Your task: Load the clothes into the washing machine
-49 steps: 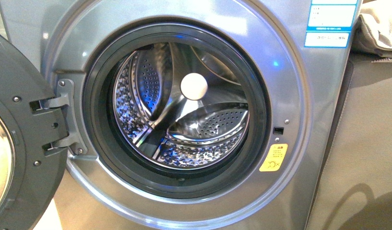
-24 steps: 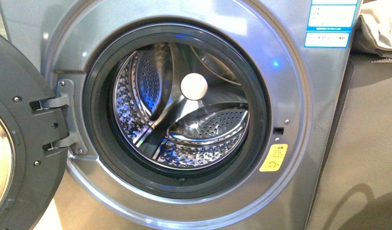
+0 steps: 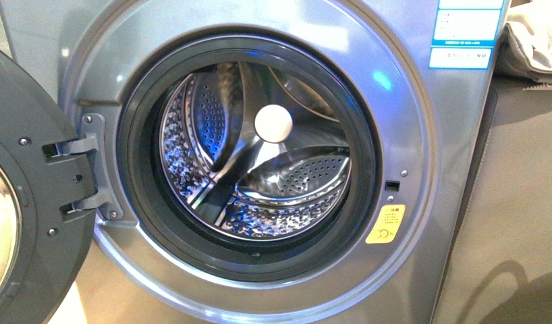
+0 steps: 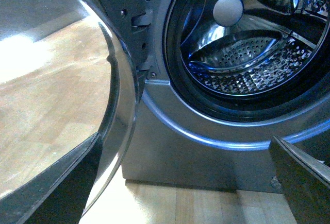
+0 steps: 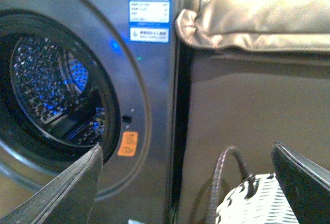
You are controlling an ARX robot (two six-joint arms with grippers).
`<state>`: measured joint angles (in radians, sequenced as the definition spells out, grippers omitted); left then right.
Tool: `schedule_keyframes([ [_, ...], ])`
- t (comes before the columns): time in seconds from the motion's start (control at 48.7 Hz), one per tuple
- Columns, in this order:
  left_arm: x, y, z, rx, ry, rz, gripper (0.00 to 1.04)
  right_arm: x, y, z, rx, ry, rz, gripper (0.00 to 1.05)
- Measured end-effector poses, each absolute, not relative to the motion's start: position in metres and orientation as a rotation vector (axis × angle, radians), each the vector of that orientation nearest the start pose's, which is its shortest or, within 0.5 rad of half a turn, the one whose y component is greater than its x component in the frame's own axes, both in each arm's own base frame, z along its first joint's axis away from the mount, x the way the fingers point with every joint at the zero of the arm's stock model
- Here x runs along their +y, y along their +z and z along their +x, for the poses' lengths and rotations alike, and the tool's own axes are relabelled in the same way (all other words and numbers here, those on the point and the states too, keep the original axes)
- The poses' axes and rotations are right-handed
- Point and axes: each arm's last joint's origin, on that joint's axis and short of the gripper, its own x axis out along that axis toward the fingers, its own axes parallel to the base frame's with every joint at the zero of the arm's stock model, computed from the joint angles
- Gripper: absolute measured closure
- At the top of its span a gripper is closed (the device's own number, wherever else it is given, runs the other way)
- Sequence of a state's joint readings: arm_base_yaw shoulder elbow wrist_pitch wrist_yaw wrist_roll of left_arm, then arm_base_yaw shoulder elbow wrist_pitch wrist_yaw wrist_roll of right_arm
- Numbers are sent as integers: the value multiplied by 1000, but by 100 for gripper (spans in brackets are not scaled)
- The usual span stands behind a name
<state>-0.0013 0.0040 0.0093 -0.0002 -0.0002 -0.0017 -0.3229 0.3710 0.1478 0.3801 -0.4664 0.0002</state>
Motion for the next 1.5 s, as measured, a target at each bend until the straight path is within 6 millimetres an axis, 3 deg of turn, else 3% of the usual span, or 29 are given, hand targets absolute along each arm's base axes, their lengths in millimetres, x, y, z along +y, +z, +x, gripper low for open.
schedule_keyframes([
  [0.205, 0, 166, 97, -5, -1, -2, 6, -49, 245, 135, -168, 71, -82, 7],
  [0.329, 0, 166, 97, -5, -1, -2, 6, -76, 255, 154, -88, 1, -22, 7],
  [0.472, 0, 166, 97, -5, -1, -2, 6, -104, 251, 170, 49, -66, 74, 7],
  [0.616, 0, 166, 97, -5, -1, -2, 6, -132, 231, 181, 173, -129, 154, 7],
  [0.821, 0, 166, 97, -5, -1, -2, 6, -166, 178, 195, 334, -222, 185, 7],
  [1.006, 0, 166, 97, -5, -1, -2, 6, -195, 70, 220, 576, -349, 185, 7],
  [1.191, 0, 166, 97, -5, -1, -2, 6, -197, -10, 232, 752, -378, 222, 7],
  [1.499, 0, 166, 97, -5, -1, -2, 6, -202, -95, 241, 915, -430, 239, 7],
])
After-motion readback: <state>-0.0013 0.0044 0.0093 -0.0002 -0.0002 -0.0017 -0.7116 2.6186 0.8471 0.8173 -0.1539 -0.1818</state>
